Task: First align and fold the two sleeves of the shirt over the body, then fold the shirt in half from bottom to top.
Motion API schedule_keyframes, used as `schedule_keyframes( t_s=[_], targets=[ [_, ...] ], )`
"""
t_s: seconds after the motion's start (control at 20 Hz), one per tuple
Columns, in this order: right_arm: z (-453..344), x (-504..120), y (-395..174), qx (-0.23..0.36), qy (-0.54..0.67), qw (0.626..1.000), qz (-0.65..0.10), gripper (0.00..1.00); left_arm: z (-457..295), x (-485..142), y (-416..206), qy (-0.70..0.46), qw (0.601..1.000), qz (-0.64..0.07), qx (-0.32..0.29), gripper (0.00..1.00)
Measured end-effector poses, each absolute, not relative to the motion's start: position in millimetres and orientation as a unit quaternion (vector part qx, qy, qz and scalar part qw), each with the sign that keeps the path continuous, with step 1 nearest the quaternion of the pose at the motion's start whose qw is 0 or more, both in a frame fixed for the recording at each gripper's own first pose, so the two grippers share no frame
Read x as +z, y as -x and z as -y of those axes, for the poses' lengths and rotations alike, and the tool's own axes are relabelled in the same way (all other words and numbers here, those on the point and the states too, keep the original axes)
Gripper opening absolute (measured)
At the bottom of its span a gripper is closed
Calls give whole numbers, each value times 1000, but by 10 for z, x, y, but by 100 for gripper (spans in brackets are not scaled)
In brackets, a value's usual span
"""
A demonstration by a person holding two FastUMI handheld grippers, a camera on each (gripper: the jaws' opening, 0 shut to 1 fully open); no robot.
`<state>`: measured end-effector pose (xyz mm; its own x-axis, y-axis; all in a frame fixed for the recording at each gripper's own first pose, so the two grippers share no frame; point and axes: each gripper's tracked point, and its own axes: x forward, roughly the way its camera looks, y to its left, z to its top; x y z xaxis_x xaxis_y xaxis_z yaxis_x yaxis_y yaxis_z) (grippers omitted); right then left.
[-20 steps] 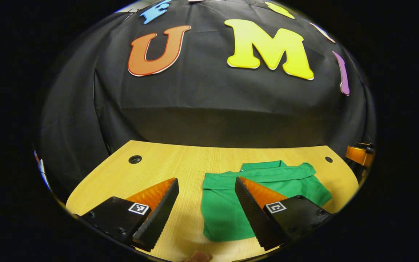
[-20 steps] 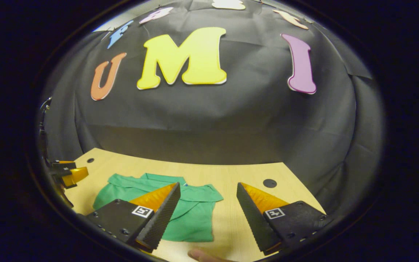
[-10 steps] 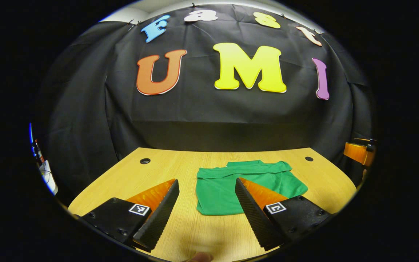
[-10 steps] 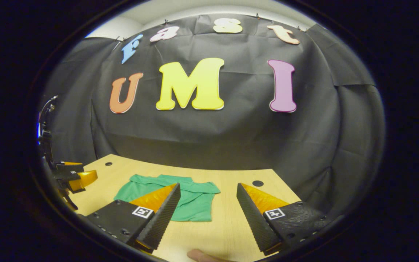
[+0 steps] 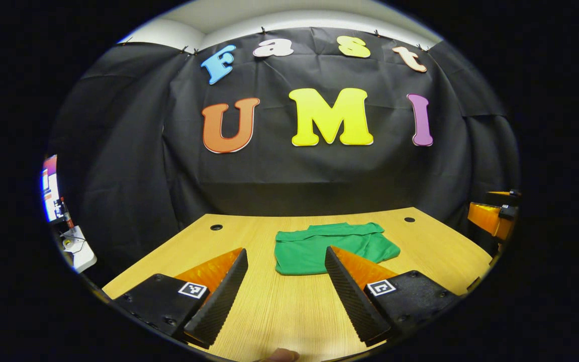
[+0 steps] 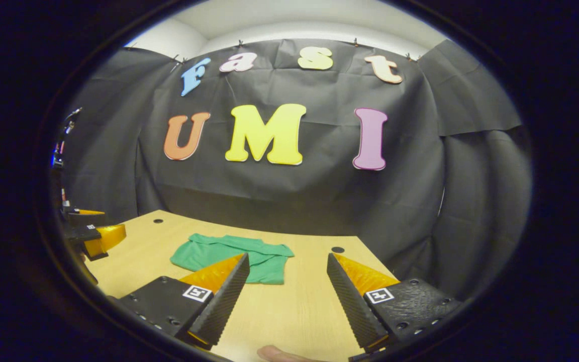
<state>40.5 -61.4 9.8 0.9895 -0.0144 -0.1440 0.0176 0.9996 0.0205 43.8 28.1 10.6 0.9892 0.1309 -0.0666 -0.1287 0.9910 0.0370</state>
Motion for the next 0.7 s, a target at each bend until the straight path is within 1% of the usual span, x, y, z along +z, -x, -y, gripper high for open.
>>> schedule_keyframes(
  t_s=[0.2,0.3,0.35,0.4,0.45,0.5,0.6,0.65,0.7],
  targets=[
    [591,70,47,-21,3,998,-60,95,-257,114,41,-20,998,-21,56,99],
    [578,62,259,-24,5,998,-50,95,-289,151,214,-22,998,-5,58,99],
    [545,56,337,-22,1,999,-45,97,-314,136,292,-17,998,-1,61,99],
    [477,43,414,-15,-6,999,-43,97,-295,100,337,-11,998,-3,58,99],
    [399,3,474,-7,-13,999,-43,98,-256,98,359,-8,999,-5,51,95],
    [325,-34,525,3,-17,999,-44,92,-218,94,387,-11,999,-10,47,99],
    [205,-101,592,24,-19,998,-53,97,-189,192,423,-15,999,8,44,99],
    [130,-137,615,37,-22,997,-60,95,-140,179,440,-16,999,4,39,99],
    [106,-138,634,44,-22,997,-61,97,-115,141,445,-16,999,3,36,99]
  ],
)
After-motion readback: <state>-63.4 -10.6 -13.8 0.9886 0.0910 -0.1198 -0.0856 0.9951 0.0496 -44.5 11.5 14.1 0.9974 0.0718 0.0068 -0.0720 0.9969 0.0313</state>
